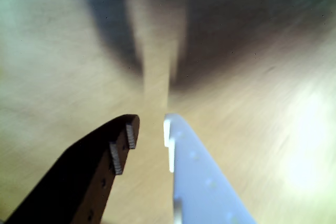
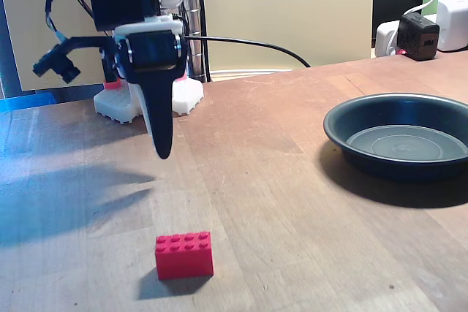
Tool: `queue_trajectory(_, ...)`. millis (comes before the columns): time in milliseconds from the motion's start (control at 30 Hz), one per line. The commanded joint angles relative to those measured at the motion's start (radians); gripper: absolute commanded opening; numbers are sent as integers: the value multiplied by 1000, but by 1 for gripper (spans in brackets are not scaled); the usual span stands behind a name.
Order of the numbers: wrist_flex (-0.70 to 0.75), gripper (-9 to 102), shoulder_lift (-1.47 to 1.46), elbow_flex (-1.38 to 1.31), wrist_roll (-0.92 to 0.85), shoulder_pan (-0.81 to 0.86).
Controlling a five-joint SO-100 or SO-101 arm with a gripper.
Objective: Grasp a lego block and put it in the bin.
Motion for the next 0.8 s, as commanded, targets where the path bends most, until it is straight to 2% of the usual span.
queue_trajectory(0,120,0,-101,-235,2,-2)
queue_trajectory(233,270,0,-304,-541,2,-2)
queue_trajectory(700,276,0,-716,-931,2,-41)
queue_trajectory(767,276,3,-752,-966,3,-43)
